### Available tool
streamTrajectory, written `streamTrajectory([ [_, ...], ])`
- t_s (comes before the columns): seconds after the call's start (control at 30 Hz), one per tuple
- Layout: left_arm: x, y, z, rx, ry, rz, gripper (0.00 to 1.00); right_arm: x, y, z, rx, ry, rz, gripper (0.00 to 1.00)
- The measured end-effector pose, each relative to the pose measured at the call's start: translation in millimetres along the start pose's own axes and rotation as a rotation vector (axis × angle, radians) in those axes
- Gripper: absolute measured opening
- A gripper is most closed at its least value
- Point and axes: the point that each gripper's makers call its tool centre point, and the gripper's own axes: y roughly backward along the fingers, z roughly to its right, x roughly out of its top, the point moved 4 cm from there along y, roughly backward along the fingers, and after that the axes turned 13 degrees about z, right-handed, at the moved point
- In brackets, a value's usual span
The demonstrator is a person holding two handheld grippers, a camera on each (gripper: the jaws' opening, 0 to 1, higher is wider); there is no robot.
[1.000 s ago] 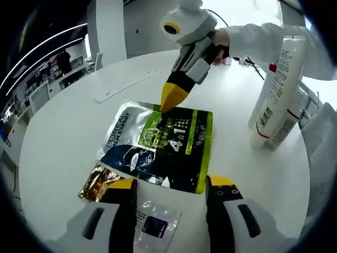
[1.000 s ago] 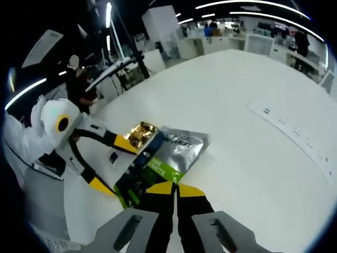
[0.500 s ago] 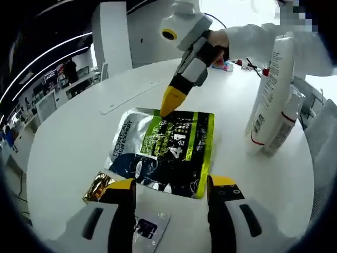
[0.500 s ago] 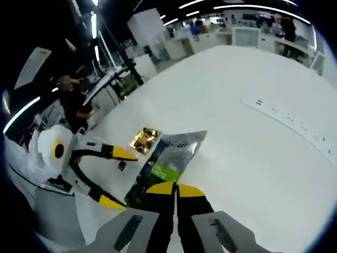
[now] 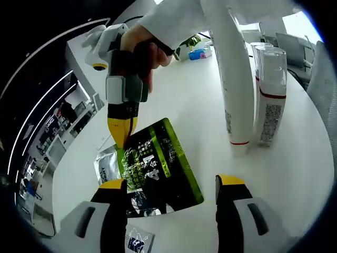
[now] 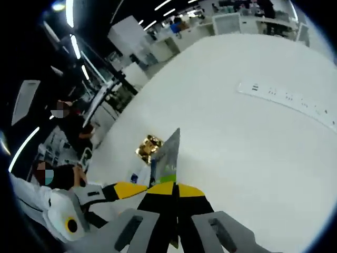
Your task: Arrange the skincare products in the storage area until every visible bottle or jar stands upright without overlapping.
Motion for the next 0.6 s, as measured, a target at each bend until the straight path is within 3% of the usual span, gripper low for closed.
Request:
streamTrajectory([
  [0.23, 4.5, -10, -3.5, 0.082, -0.045, 0.022, 0.67, 3.1, 0, 1, 0.013, -0.067, 0.015, 0.0],
  [0.47, -1.9, -6, -12.4, 0.11, -0.071, -0.018, 0.53, 1.2, 3, 3, 0.009, -0.066, -0.002, 0.0],
  [0.6, -3.0, 6, -13.3, 0.111, -0.111, -0.017, 0.38, 1.4, 6, 10, -0.012, -0.05, -0.014, 0.0],
])
